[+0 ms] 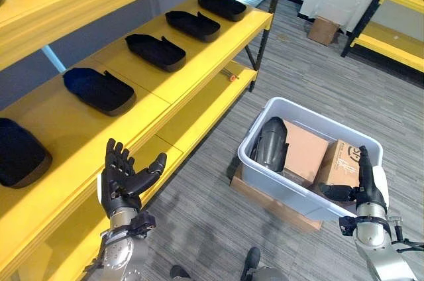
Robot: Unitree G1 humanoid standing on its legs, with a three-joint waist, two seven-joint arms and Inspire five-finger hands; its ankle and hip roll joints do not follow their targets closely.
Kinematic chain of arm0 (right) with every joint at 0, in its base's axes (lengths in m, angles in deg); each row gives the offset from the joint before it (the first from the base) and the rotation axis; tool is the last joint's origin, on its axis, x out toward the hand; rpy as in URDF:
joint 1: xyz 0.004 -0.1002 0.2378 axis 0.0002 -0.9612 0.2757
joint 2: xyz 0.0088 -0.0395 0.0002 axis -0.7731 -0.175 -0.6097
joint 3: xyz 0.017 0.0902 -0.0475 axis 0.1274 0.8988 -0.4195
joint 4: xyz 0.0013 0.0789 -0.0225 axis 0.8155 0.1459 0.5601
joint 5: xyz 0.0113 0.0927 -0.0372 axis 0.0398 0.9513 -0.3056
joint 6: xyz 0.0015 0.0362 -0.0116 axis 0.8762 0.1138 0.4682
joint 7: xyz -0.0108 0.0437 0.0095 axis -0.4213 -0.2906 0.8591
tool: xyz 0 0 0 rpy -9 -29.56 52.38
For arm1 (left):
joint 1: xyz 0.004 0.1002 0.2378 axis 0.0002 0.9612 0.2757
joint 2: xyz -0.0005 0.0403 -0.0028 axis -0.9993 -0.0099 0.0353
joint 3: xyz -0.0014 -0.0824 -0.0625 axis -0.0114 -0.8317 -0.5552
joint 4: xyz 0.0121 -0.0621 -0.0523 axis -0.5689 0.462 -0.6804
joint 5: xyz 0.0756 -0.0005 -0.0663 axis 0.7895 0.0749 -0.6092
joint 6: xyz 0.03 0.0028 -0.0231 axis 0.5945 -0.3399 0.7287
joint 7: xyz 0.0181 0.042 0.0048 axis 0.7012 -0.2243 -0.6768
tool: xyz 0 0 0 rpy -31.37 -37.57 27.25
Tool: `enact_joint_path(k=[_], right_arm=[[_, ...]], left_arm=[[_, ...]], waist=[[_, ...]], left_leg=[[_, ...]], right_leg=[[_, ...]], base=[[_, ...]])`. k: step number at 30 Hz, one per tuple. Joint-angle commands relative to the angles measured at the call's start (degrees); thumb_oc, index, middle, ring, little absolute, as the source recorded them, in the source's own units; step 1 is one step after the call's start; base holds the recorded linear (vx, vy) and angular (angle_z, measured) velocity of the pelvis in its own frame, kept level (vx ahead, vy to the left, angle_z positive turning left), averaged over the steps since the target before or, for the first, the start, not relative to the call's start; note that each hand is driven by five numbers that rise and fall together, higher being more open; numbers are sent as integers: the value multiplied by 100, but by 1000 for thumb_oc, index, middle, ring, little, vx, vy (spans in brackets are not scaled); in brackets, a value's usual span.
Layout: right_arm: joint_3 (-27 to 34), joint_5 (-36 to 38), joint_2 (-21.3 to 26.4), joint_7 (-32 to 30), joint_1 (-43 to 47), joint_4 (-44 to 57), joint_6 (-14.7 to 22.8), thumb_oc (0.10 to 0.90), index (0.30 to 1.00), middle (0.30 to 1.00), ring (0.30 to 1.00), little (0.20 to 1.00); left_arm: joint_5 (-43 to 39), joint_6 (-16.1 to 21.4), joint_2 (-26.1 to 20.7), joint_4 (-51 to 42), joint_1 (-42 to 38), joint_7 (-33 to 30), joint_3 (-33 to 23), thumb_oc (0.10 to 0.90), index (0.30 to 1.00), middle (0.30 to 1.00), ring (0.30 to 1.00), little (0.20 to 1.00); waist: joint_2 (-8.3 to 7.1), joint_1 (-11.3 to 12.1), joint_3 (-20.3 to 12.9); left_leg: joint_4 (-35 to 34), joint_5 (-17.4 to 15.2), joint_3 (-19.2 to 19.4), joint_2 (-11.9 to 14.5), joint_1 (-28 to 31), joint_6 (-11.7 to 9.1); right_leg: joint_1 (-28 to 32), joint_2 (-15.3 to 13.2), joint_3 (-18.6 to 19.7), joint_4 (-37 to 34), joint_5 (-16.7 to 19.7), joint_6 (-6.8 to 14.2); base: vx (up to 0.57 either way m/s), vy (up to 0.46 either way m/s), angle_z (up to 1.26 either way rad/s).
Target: Move parts from the plastic box to the shelf.
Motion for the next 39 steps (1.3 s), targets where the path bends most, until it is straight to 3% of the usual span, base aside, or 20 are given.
enact_joint_path(k=[1, 4, 5, 12, 16, 18, 20, 22, 23, 24, 25, 26, 29, 30, 33, 39], right_arm=[[505, -428, 389, -423, 284, -33, 250, 900, 1000, 1000, 1000, 1000], [519, -408, 414, -453, 243, -20, 291, 900, 1000, 1000, 1000, 1000], [495, -385, 403, -603, 257, -6, 430, 900, 1000, 1000, 1000, 1000], [160, -767, 424, -576, 386, 102, 520, 900, 1000, 1000, 1000, 1000], [51, -771, 477, -437, 425, 94, 687, 900, 1000, 1000, 1000, 1000], [7, -777, 481, -437, 436, 51, 766, 900, 1000, 1000, 1000, 1000], [-80, -802, 473, -361, 458, -27, 862, 900, 1000, 1000, 1000, 1000], [-160, -805, 459, -248, 508, -126, 992, 900, 1000, 1000, 1000, 1000], [-206, -828, 404, -54, 547, -206, 1135, 900, 1000, 1000, 1000, 1000], [-207, -820, 393, -36, 547, -211, 1151, 900, 1000, 1000, 1000, 1000], [-213, -843, 339, 18, 506, -192, 1214, 900, 1000, 1000, 1000, 1000], [-210, -854, 305, 8, 469, -164, 1216, 900, 1000, 1000, 1000, 1000], [-218, -888, 242, -12, 415, -109, 1206, 900, 1000, 1000, 1000, 1000], [-269, -914, 205, -159, 426, -87, 1219, 900, 1000, 1000, 1000, 1000], [-270, -798, 185, -362, 462, -61, 1201, 900, 1000, 1000, 1000, 1000], [-283, -791, 183, -347, 332, 45, 1365, 900, 1000, 1000, 1000, 1000]], left_arm=[[212, 635, 20, -705, -57, 246, -305, 900, 1000, 1000, 1000, 1000], [-183, 517, 39, -699, -55, 402, -244, 900, 1000, 1000, 1000, 1000], [-727, 222, 111, -662, -89, 616, -110, 900, 1000, 1000, 1000, 1000], [-566, 531, 152, -752, -641, 758, 570, 900, 1000, 1000, 1000, 1000], [-388, 615, 143, -734, -960, 612, 769, 900, 1000, 1000, 1000, 1000], [-332, 621, 147, -739, -981, 548, 784, 900, 1000, 1000, 1000, 1000], [-120, 656, 161, -724, -919, 374, 762, 900, 1000, 1000, 1000, 1000], [-8, 708, 184, -721, -824, 168, 698, 900, 1000, 1000, 1000, 1000], [37, 700, 237, -780, -650, 25, 509, 900, 1000, 1000, 1000, 1000], [41, 694, 242, -790, -623, 40, 479, 900, 1000, 1000, 1000, 1000], [3, 668, 267, -853, -488, 223, 314, 900, 1000, 1000, 1000, 1000], [-23, 628, 266, -896, -434, 340, 245, 900, 1000, 1000, 1000, 1000], [-92, 551, 281, -911, -366, 548, 175, 900, 1000, 1000, 1000, 1000], [-57, 504, 284, -882, -310, 671, 126, 900, 1000, 1000, 1000, 1000], [-212, 555, 276, -784, -305, 918, 73, 900, 1000, 1000, 1000, 1000], [-365, 593, 210, -608, -367, 1276, 142, 900, 1000, 1000, 1000, 1000]], waist=[[-53, -52, -478], [-52, -96, -480], [-43, -152, -480], [58, -422, -428], [65, -506, -408], [63, -486, -408], [60, -382, -414], [53, -231, -428], [11, -19, -391], [6, 6, -392], [10, 109, -388], [22, 139, -388], [72, 215, -373], [124, 338, -272], [192, 359, -155], [222, 261, -112]], left_leg=[[-6, 142, -689, 91, -297, -52], [78, 263, -630, 226, -325, -139], [171, 403, -597, 362, -355, -219], [379, 878, -482, 858, -426, -520], [730, 915, -595, 995, -482, -609], [825, 842, -729, 961, -520, -591], [1005, 654, -1234, 761, -641, -525], [1217, 340, -1929, 426, -835, -360], [1234, -55, -2654, -188, -1022, 36], [1223, -97, -2729, -255, -1036, 69], [905, -286, -3062, -568, -1037, 184], [685, -236, -3127, -639, -1063, 176], [265, 49, -3353, -718, -1200, 103], [208, 547, -3599, -656, -1651, -43], [261, 916, -3349, -466, -2086, -157], [97, 891, -3118, -405, -1902, -96]], right_leg=[[603, 5, -341, 53, -436, 214], [588, 70, -309, 44, -482, 155], [588, 132, -284, 39, -533, 101], [453, 414, -161, 81, -714, -122], [368, 539, -7, 49, -763, -228], [349, 567, 49, 48, -769, -248], [314, 628, 247, 29, -766, -271], [287, 680, 552, 26, -766, -304], [233, 689, 980, 49, -668, -331], [230, 691, 1037, 50, -663, -326], [250, 711, 1262, 51, -653, -271], [274, 724, 1323, 41, -669, -244], [328, 761, 1446, 29, -700, -206], [431, 792, 1616, 33, -723, -235], [509, 764, 1541, 96, -775, -269], [515, 709, 1488, 249, -842, -275]], base=[[35, -184, -12], [43, -208, -12], [56, -267, -27], [17, -237, -26], [6, -204, -42], [2, -110, -35], [37, -95, -105], [62, -55, -112], [44, -8, -127], [99, 1, -186], [113, 21, -168], [133, 41, -120], [98, 38, -17], [179, 68, -41], [153, 81, -114], [116, 104, 11]])
